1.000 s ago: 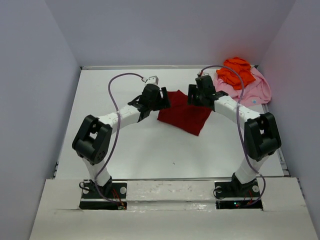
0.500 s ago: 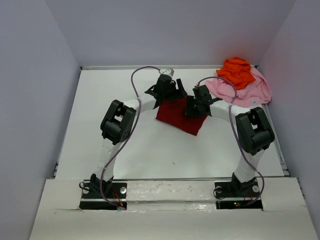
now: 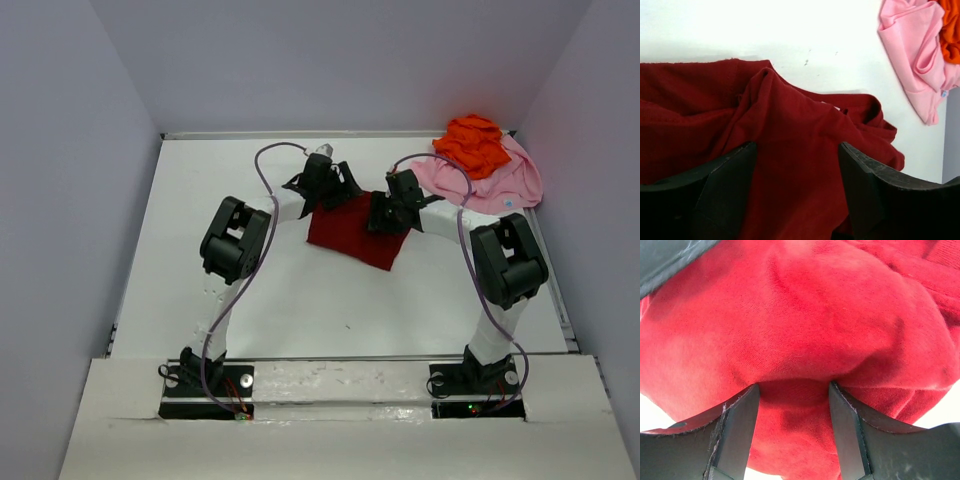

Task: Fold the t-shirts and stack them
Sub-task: Smooth out the square-folded T-shirt at the center of the board.

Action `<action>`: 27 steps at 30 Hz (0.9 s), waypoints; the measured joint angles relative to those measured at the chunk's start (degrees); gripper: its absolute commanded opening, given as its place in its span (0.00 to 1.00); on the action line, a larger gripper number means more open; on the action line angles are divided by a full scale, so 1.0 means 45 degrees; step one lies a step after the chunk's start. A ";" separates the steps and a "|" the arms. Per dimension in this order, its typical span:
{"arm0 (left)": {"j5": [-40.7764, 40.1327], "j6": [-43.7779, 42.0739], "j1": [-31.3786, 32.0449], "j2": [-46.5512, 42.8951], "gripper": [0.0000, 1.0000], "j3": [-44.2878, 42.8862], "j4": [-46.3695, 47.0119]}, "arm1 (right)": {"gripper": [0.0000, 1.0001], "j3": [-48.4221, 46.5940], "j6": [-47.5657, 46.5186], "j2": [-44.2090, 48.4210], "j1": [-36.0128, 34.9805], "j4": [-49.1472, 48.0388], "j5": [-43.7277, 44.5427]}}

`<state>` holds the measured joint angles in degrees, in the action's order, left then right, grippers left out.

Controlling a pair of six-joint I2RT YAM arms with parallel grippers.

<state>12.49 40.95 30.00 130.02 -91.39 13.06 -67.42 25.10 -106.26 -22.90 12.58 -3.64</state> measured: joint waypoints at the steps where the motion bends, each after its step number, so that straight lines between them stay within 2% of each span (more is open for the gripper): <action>1: -0.0141 0.0000 -0.0010 -0.0117 0.79 0.0117 -0.0131 | 0.63 -0.0058 -0.0019 -0.0034 0.0000 0.0044 -0.0015; 5: -0.0646 -0.0087 -0.0141 -0.0782 0.79 0.0816 -0.0767 | 0.63 -0.0452 -0.0214 -0.0316 0.0000 0.0160 -0.0117; 13: -0.1836 -0.0350 -0.0612 -0.2929 0.79 0.3463 -0.1399 | 0.63 -0.0869 -0.0335 -0.0593 -0.0044 0.0296 -0.0403; 27: -0.2880 -0.0865 -0.1030 -0.3895 0.79 0.3881 -0.2293 | 0.63 -0.0908 -0.0563 -0.0393 -0.0044 0.0539 -0.1103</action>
<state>-0.47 37.06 25.36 112.49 -73.93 2.74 -71.50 22.57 -108.03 -23.09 15.00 -8.60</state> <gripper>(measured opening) 0.786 0.630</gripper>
